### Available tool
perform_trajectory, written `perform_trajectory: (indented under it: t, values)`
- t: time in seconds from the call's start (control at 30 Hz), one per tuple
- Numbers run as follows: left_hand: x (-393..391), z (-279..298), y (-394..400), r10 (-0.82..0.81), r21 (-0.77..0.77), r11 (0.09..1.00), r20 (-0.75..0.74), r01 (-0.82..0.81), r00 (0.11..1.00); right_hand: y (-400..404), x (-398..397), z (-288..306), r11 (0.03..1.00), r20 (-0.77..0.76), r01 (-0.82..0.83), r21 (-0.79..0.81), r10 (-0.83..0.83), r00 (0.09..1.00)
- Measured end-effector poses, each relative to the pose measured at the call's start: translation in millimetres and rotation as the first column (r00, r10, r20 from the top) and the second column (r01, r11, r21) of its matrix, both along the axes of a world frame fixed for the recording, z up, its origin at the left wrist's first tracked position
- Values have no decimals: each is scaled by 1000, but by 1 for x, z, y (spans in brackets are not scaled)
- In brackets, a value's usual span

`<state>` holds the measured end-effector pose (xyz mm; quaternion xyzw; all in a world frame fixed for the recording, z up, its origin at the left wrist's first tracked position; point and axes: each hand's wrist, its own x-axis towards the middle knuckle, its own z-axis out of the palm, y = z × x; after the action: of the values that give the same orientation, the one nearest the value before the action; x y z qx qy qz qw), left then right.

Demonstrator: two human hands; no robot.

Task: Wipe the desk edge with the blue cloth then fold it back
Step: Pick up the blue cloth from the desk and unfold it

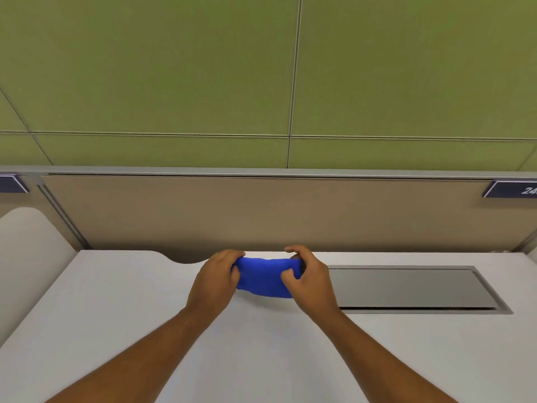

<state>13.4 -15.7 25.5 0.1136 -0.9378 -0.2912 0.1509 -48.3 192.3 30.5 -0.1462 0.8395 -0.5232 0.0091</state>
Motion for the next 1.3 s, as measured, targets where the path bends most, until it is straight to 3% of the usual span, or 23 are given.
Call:
perform_trajectory:
  t: [0.1,0.17,0.3,0.43,0.5,0.6,0.8,0.9,1.17,1.3]
  values:
    - [36,22,9,25,35,999,-144,-21,989,-6,35,33,993,72,48,-105,-40,997]
    - [62,42,22,78,153,987,-216,-45,973,-10,60,52,988,133,65,-143,-46,990]
    - [123,82,49,26,549,833,-167,71,986,-15,114,82,970,282,70,-232,-2,959]
    - [192,105,53,-5,682,726,-123,88,992,-19,175,104,930,429,83,-358,85,899]
    - [226,112,48,33,685,727,-97,42,995,-23,208,115,919,475,47,-391,158,866]
    - [273,119,32,105,720,693,-39,-45,994,-33,257,124,902,457,-115,-415,316,832]
    - [368,125,-16,216,904,418,-2,-91,976,-75,349,132,881,340,-341,-327,447,827]
    - [414,122,-44,234,938,335,12,-92,972,-102,389,132,865,316,-412,-286,491,812]
    - [522,117,-114,255,887,411,107,-208,961,-160,466,119,832,301,-507,-225,554,776]
    - [562,120,-141,261,800,542,130,-257,957,-178,482,113,816,256,-573,-75,571,780]
